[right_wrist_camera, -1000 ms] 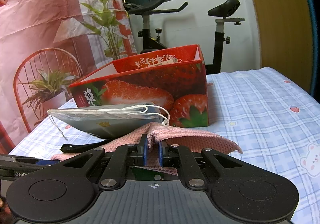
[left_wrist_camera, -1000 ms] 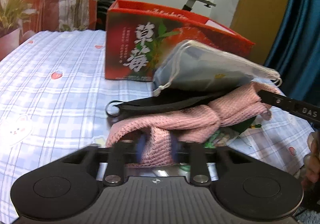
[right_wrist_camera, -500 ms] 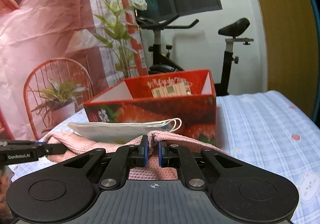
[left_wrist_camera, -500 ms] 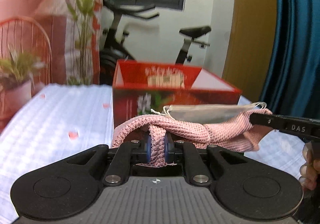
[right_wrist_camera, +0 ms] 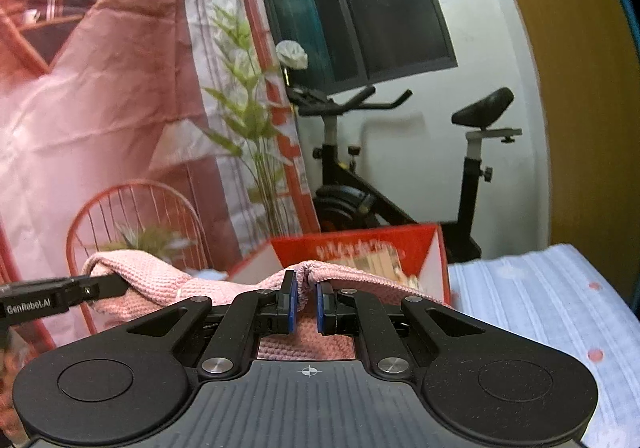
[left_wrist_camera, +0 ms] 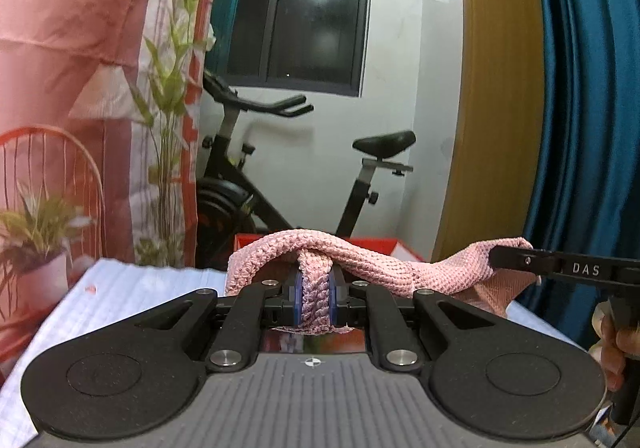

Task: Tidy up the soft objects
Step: 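Lift the pink towel with both grippers and carry it over the box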

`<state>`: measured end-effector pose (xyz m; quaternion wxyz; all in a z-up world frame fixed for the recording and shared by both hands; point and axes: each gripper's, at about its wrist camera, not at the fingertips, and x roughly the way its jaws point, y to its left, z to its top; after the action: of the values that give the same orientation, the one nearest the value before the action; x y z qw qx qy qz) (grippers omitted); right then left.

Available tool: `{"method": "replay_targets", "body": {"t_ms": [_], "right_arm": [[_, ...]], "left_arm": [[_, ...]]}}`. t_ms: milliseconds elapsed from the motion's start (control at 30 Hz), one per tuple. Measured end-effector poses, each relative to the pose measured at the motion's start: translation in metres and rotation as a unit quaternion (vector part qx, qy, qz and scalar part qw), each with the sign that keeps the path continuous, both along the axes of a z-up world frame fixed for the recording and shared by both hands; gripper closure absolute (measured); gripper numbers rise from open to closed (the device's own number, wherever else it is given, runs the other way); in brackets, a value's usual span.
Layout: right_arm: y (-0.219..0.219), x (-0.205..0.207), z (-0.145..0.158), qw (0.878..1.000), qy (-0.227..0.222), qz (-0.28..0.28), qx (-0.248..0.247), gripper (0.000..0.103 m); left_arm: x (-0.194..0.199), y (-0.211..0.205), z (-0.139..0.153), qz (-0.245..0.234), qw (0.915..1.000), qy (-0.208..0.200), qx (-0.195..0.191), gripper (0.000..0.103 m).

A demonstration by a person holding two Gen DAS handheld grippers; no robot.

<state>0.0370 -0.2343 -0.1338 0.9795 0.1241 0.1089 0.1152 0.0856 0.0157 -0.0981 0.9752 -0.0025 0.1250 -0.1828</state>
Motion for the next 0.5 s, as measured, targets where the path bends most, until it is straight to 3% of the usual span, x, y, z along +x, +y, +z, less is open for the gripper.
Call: {"method": "replay_targets", "body": {"t_ms": [267,500], "right_arm": [[-0.010,0.041,0.053,1.000,-0.015,0.012,-0.024,0.095],[-0.023,0.091,0.064,0.999,0.009,0.011,-0.041,0.095]], "left_arm": [[0.041,-0.010,0.027,-0.009,0.9999,0.008,0.006,0.090],[0.088,-0.015,0.030,-0.009,0.9995,0.029,0.009,0.090]]}}
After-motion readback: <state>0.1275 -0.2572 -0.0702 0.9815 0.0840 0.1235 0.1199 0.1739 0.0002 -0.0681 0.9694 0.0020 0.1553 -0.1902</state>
